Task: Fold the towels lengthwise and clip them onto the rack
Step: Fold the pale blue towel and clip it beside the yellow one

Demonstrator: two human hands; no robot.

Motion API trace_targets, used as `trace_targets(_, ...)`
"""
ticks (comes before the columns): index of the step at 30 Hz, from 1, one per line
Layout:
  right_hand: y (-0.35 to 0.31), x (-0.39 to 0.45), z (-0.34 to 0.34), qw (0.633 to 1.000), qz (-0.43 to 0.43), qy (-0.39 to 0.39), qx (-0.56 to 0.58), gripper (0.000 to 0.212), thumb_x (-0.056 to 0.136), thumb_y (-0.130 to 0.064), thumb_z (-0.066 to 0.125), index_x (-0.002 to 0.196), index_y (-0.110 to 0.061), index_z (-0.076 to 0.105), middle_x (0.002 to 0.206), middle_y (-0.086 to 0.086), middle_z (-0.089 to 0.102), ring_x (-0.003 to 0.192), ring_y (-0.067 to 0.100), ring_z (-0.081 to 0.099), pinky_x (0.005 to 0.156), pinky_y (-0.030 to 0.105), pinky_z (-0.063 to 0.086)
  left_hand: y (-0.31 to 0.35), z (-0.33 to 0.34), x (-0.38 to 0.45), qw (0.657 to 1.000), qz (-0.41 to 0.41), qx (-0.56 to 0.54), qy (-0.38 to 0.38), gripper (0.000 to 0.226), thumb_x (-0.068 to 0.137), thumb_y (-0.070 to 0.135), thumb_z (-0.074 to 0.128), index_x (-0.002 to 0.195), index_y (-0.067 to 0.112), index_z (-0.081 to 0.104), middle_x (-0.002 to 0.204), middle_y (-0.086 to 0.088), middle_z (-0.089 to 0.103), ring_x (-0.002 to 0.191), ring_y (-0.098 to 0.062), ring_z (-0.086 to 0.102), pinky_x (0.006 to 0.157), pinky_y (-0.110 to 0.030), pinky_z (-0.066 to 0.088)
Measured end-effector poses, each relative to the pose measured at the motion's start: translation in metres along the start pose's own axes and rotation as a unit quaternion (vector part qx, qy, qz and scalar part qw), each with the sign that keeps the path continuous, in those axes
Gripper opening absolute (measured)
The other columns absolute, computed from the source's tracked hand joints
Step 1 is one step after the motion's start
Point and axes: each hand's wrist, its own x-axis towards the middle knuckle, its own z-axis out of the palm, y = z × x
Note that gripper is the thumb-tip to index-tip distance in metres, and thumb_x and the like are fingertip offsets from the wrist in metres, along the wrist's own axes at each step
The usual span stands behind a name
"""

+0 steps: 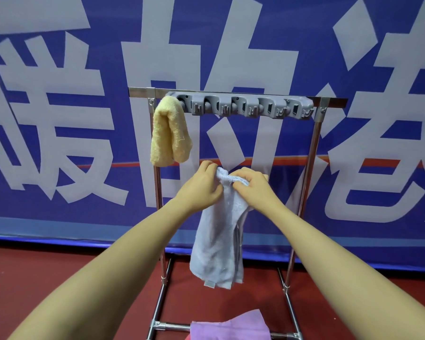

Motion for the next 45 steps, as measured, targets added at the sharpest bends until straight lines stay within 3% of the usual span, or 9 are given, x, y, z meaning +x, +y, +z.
trace_targets(6,0.002,-0.001,0.001,1.000,0.020,-0.004,0.002,0.028,0.093,-0.014,0.046,0.103,-0.023,0.070,0.100,-0.002,0.062,0.101,0.011,0.046,0.075,0.005,0.027,0.000,0.015,0.001,0.992,-0.086,0.043,0.077,0.030,0.090,0.033,0.057,0.108,0.010,0.050,0.108,-0.002,0.053,0.078,-0.020,0.057,0.059,-0.030,0.044)
trace_targets(9,0.002,-0.001,0.006,1.000,0.013,0.005,0.025,0.028,0.092,-0.019,0.046,0.093,-0.036,0.068,0.097,-0.003,0.062,0.111,0.024,0.046,0.083,0.019,0.038,0.008,0.024,0.001,0.990,-0.116,-0.018,0.075,0.019,0.097,0.027,0.045,0.097,0.009,0.052,0.083,-0.005,0.063,0.072,-0.024,0.059,0.059,-0.035,0.046)
trace_targets(12,-0.004,-0.004,0.003,1.000,0.015,0.018,0.015,0.030,0.095,-0.017,0.044,0.101,-0.031,0.069,0.098,0.007,0.061,0.099,0.014,0.042,0.097,0.039,0.037,0.014,0.026,0.000,0.986,-0.084,-0.115,0.085,0.020,0.097,0.026,0.045,0.111,0.013,0.050,0.086,-0.007,0.067,0.076,-0.024,0.062,0.066,-0.043,0.054)
trace_targets(16,-0.002,-0.007,-0.002,1.000,0.005,0.008,-0.015,0.031,0.097,-0.017,0.041,0.104,-0.026,0.070,0.085,-0.002,0.051,0.083,0.002,0.038,0.099,0.040,0.033,0.014,0.020,0.001,0.992,-0.008,-0.118,0.037,0.031,0.089,0.010,0.051,0.117,0.020,0.044,0.090,-0.007,0.066,0.076,-0.023,0.063,0.065,-0.045,0.055)
trace_targets(22,0.011,-0.011,0.001,0.998,-0.037,-0.008,-0.057,0.032,0.097,-0.023,0.044,0.104,-0.046,0.066,0.084,0.003,0.054,0.092,0.014,0.043,0.079,0.028,0.016,0.006,0.018,-0.001,0.998,-0.009,-0.053,0.015,0.011,0.086,0.010,0.053,0.096,0.009,0.057,0.083,-0.007,0.066,0.067,-0.016,0.057,0.060,-0.038,0.053)
trace_targets(28,0.018,-0.010,-0.007,1.000,-0.014,0.019,0.006,0.015,0.087,-0.026,0.059,0.093,-0.037,0.068,0.084,-0.018,0.062,0.105,0.012,0.043,0.092,0.033,0.039,-0.001,0.011,-0.001,0.997,-0.021,0.046,0.053,0.009,0.085,0.014,0.054,0.089,0.007,0.052,0.077,-0.009,0.061,0.069,-0.027,0.054,0.055,-0.038,0.042)
trace_targets(31,0.028,-0.007,-0.009,0.999,0.010,0.046,0.014,0.016,0.088,-0.023,0.058,0.087,-0.037,0.066,0.087,-0.011,0.066,0.109,0.023,0.046,0.084,0.019,0.036,-0.005,0.002,0.003,0.995,-0.003,0.075,0.064,0.012,0.086,0.018,0.056,0.090,0.007,0.053,0.079,-0.009,0.061,0.069,-0.025,0.052,0.052,-0.033,0.038)
trace_targets(35,0.027,-0.004,-0.008,0.997,0.007,0.063,0.045,0.023,0.088,-0.020,0.058,0.079,-0.040,0.061,0.080,-0.011,0.065,0.095,0.020,0.056,0.095,0.048,0.043,-0.001,-0.006,0.006,0.996,0.049,0.017,0.071,0.007,0.082,0.010,0.057,0.084,0.005,0.052,0.078,-0.009,0.060,0.068,-0.026,0.054,0.056,-0.035,0.044)
trace_targets(45,0.023,0.002,-0.003,0.994,-0.002,0.040,0.104,0.013,0.076,-0.023,0.066,0.076,-0.035,0.061,0.108,-0.016,0.064,0.111,0.014,0.056,0.104,0.052,0.037,0.002,-0.008,0.009,0.987,0.137,0.050,0.060,0.017,0.071,0.011,0.050,0.063,0.018,0.037,0.054,0.009,0.033,0.055,-0.015,0.035,0.068,-0.026,0.021)
